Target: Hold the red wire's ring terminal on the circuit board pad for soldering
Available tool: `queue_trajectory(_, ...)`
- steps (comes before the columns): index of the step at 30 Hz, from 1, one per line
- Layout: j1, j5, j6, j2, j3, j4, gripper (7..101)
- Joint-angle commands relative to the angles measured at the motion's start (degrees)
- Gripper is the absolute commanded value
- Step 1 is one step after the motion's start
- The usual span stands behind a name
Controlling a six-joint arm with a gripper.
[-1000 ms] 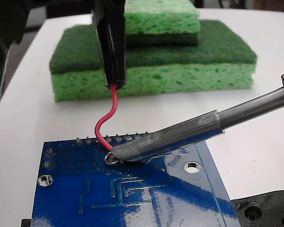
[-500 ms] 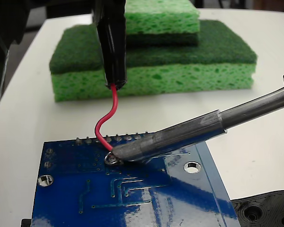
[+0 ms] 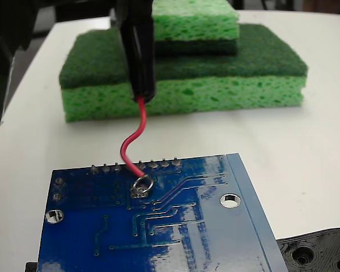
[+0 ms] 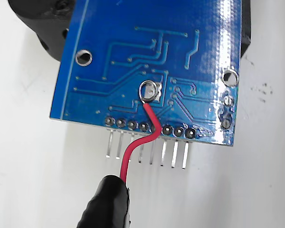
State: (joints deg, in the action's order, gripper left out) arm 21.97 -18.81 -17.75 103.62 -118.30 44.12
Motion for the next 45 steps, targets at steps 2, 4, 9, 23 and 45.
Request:
queue_trajectory(2, -1.1, 2.7, 1.3, 3.9, 0.1, 0.9, 100.3)
queue_trajectory(4, -2.1, 4.4, 2.5, 6.6, -0.9, 1.4, 100.3)
queue_trajectory(9, -3.9, 7.9, 6.5, 13.2, -5.4, 1.8, 100.3)
queue_trajectory(23, -11.2, 14.9, 18.7, 39.5, -32.3, -3.8, 100.3)
queue_trajectory(45, -18.1, 21.4, 23.0, 54.9, -47.8, -6.4, 100.3)
